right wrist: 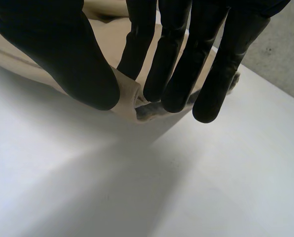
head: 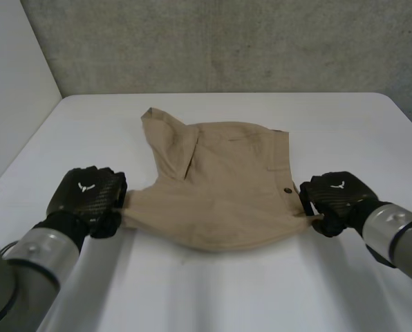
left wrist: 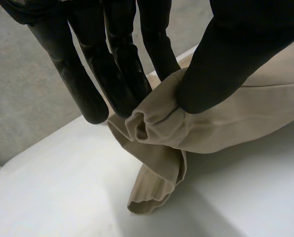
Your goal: Fold the shorts.
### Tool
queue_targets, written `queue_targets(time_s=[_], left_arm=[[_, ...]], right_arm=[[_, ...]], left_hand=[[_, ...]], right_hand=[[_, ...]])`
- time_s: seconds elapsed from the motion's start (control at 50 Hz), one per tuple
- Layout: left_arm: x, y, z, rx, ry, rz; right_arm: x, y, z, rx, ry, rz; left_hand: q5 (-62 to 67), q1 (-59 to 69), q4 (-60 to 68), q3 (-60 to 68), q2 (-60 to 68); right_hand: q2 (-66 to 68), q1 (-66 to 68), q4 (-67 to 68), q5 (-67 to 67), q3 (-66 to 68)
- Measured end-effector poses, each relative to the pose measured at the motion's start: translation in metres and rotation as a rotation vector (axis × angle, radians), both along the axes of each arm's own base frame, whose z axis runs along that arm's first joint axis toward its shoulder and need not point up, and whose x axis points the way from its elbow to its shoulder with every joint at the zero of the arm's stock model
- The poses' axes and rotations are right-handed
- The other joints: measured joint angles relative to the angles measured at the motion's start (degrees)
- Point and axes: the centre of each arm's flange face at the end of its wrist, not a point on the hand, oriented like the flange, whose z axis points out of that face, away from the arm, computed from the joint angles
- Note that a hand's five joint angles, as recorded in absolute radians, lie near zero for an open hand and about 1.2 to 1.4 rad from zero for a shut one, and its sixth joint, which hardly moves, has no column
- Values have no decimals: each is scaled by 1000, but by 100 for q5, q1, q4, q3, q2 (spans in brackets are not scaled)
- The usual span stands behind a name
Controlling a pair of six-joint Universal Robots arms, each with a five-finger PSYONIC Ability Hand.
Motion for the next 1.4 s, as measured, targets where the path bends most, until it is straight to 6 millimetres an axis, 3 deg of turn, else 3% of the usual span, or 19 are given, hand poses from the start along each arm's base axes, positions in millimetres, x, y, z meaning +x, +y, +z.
queue_targets(time_s=[0.1, 0.18, 0.36, 0.46, 0.5, 0.6, 0.64, 0.7, 0.8, 0.84, 0.88, 0.9, 0.98, 1.0, 1.1, 1.16, 1.22, 1.26, 1.4], left_arm=[[6, 30, 14, 67, -15, -43], [11, 58, 26, 149, 2, -105], [14, 74, 31, 211, 75, -147], [11, 60, 19, 231, 77, -132], [6, 42, 4, 251, 70, -113], [1, 24, -12, 274, 60, -97], [-3, 10, -22, 285, 55, -90], [-6, 3, -25, 283, 55, -89], [-21, -37, -21, 200, 81, -90], [-30, -59, -1, 108, 110, -88], [-30, -59, -1, 108, 110, -88], [-40, -82, 33, -18, 153, -79], [-48, -106, 96, -218, 233, -42], [-48, -110, 119, -287, 266, -24], [-40, -102, 202, -499, 416, 43], [-34, -86, 221, -534, 470, 51], [-28, -72, 218, -513, 488, 50], [-25, -62, 202, -467, 478, 50], [-17, -36, 111, -241, 372, 42]], right_arm=[[-11, 15, 25, -34, 64, 12], [-31, 33, 60, -101, 135, -15], [-44, 43, 68, -81, 145, -23], [-40, 37, 52, -34, 124, 13], [-38, 24, 30, 20, 113, 30], [-37, 14, 14, 59, 115, 26], [-36, 2, -3, 88, 121, 17], [-35, 0, -5, 84, 120, 16], [-20, -26, 8, -39, 60, -2], [-11, -39, 27, -125, 13, -20], [-11, -39, 27, -125, 13, -20], [3, -57, 65, -263, -68, -43], [17, -71, 121, -443, -190, -76], [21, -74, 150, -530, -255, -94], [19, -63, 233, -792, -447, -140], [15, -54, 250, -845, -490, -143], [14, -47, 243, -815, -482, -129], [15, -44, 224, -749, -453, -113], [16, -32, 144, -474, -326, -72]], left_hand=[[0, 0, 0, 0, 0], [0, 0, 1, 0, 2], [0, 0, 1, 0, 3], [0, 0, 1, 0, 4], [0, 0, 1, 0, 4], [0, 0, 1, 0, 4], [0, 0, 1, 0, 5], [0, 0, 1, 0, 5], [0, 0, 1, 0, 6], [0, 0, 2, 0, 8], [0, 0, 2, 0, 8], [0, 0, 2, 0, 11], [0, 0, 2, 0, 11], [0, 0, 2, 0, 11], [0, 0, 3, 0, 11], [0, 0, 3, 0, 11], [0, 0, 3, 1, 11], [0, 0, 3, 5, 11], [0, 0, 14, 51, 15]], right_hand=[[0, 0, 4, 68, 7], [0, 0, 5, 78, 7], [0, 0, 5, 103, 7], [0, 82, 5, 114, 7], [0, 129, 5, 114, 7], [0, 136, 4, 114, 7], [0, 136, 5, 114, 7], [0, 136, 4, 114, 7], [0, 136, 5, 114, 7], [0, 136, 5, 114, 7], [0, 136, 5, 114, 7], [6, 135, 4, 114, 7], [6, 136, 4, 114, 7], [6, 136, 6, 114, 7], [6, 274, 6, 154, 8], [6, 308, 5, 168, 7], [6, 324, 5, 181, 8], [6, 324, 5, 183, 7], [6, 325, 5, 186, 8]])
